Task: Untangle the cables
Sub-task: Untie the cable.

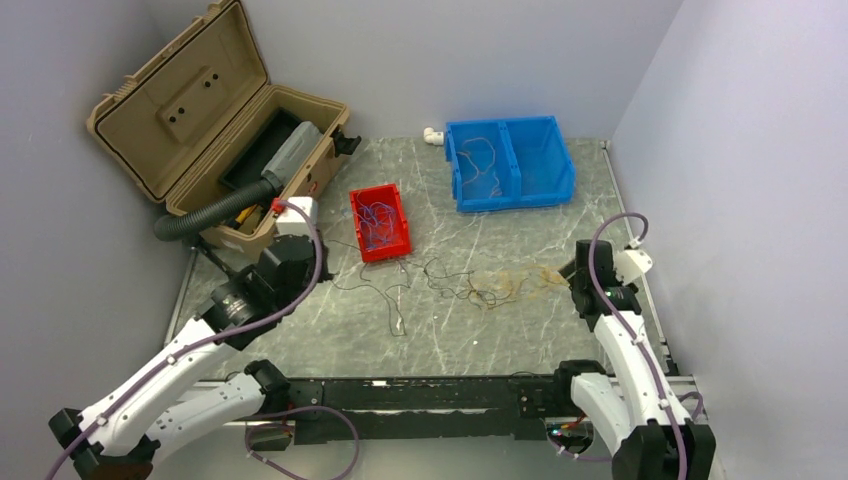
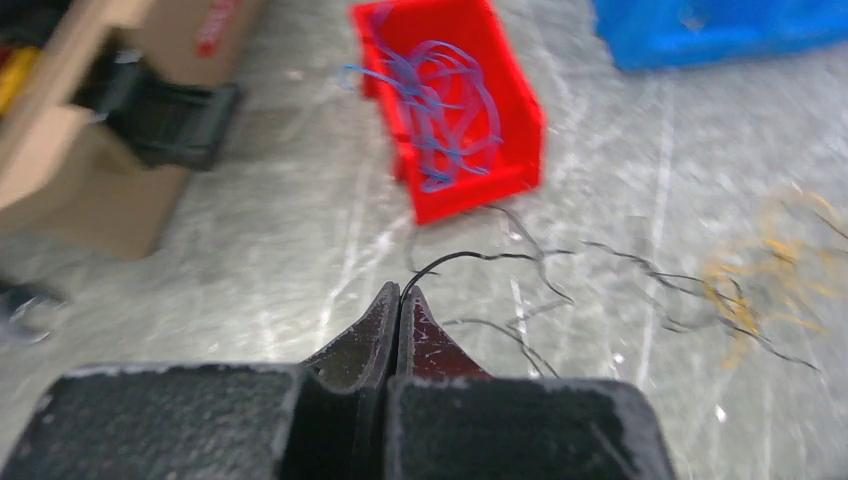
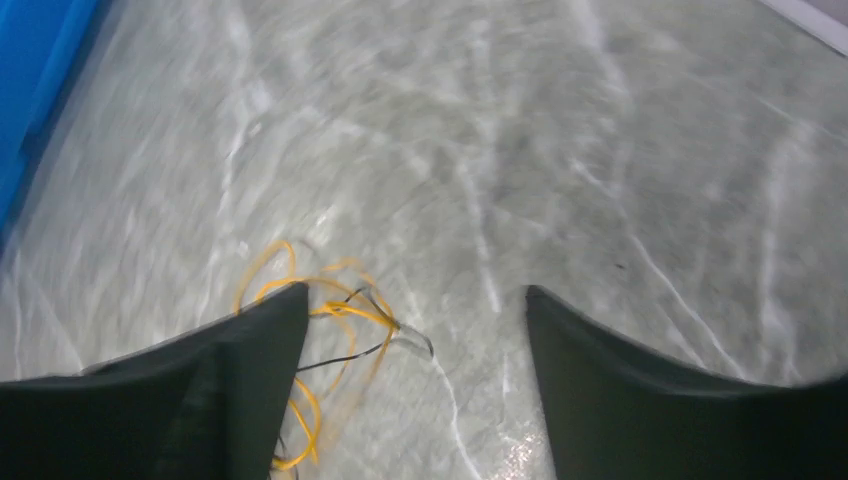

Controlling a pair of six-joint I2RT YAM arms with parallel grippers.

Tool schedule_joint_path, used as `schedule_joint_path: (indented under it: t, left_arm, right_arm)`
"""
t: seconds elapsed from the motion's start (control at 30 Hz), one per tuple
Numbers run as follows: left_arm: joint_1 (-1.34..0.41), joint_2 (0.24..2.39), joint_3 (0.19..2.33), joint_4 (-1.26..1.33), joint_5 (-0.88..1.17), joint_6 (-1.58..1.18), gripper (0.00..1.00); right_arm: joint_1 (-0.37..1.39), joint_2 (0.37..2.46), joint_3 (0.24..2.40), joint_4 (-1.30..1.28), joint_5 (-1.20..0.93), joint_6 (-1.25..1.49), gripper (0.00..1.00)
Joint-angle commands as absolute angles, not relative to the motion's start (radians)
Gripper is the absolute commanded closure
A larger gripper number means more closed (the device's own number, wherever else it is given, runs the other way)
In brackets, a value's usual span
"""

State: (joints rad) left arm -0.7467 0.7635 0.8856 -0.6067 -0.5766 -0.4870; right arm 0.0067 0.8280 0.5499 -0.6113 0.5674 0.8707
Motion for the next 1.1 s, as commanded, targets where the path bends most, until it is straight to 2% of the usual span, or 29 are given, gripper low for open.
schedule_joint_path:
  t: [0.0,0.07,0.17,0.33,0.5,0.73,0.9,1.07]
  left_arm:
    - [-0.744,0.773,0.842,-0.361,-0.230,-0.343,1.00]
    - [-0.745,0.814,0.851,-0.338,-0.157,-0.324,1.00]
    - [-0.744,0.886,0.891,-0.375,-0.094,-0.300,1.00]
    - [-0.745,0.905,0.903,-0.367,-0.066,-0.290,1.00]
    - [-0.745,0.871,0.912,-0.348,-0.088,-0.272,1.00]
    - [-0.744,0.876,0.990,-0.389,-0.071,-0.220,1.00]
    - [-0.744,0.873,1.014,-0.370,-0.003,-0.215,1.00]
    - [-0.745,0.877,1.049,-0.369,0.084,-0.195,1.00]
  right_arm:
    - [-0.018,0.775,0.546,-0.415,0.239,0.581,0.02]
    - [-0.020,0.734,0.512,-0.348,0.086,0.509,0.00]
    - [-0.018,0.682,0.470,-0.285,-0.068,0.465,0.03]
    - [-0.006,0.667,0.463,-0.252,-0.202,0.406,0.07]
    - [0.123,0.715,0.481,-0.258,-0.216,0.408,0.00]
    - [0.437,0.796,0.510,-0.262,-0.031,0.432,0.00]
    - [0.526,0.832,0.486,-0.136,-0.082,0.415,0.00]
    - [0.531,0.834,0.444,0.043,-0.174,0.389,0.00]
